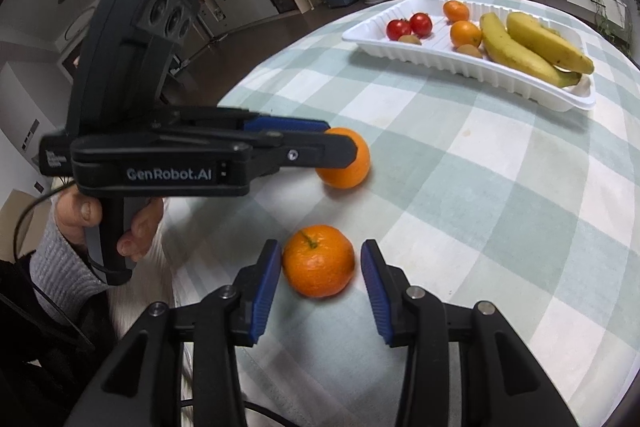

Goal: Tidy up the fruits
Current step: 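Lift the orange in the left gripper while the right gripper lifts its orange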

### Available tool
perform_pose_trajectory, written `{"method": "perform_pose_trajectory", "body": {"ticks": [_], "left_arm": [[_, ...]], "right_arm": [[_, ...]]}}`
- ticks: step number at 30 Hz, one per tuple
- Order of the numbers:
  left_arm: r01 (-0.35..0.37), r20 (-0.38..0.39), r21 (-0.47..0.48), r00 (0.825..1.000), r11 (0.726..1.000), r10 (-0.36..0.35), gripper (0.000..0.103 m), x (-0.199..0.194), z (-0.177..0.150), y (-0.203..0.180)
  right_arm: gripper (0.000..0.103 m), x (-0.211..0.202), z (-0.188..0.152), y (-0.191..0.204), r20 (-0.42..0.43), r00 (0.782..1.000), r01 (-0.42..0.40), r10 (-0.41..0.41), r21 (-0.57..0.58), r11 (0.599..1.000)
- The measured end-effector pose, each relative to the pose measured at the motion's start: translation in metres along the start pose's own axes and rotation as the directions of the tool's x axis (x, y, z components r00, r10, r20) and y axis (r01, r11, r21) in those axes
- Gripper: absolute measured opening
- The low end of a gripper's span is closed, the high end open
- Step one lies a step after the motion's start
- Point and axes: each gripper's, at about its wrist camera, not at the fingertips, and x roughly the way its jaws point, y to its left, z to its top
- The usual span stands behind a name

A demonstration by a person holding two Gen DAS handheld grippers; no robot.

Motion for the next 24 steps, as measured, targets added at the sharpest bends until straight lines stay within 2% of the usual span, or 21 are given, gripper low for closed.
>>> {"method": "perform_pose_trajectory", "body": {"ticks": [13, 24], "left_arm": [[-0.017, -0.041, -0.015, 0.999, 1.000, 0.017, 0.037, 0.019, -0.005, 0.002], [0.009, -0.036, -0.029, 0.999, 1.000, -0.010, 0.036, 0.020, -0.005, 0.006]], "right_arm": [[0.044, 0.005, -0.004, 0.009, -0.009, 0.999, 0.033, -0.034, -0.046, 0.998], [0.042, 0.003, -0.004, 0.006, -0.004, 1.000, 0.010, -0.010, -0.021, 1.000]]}}
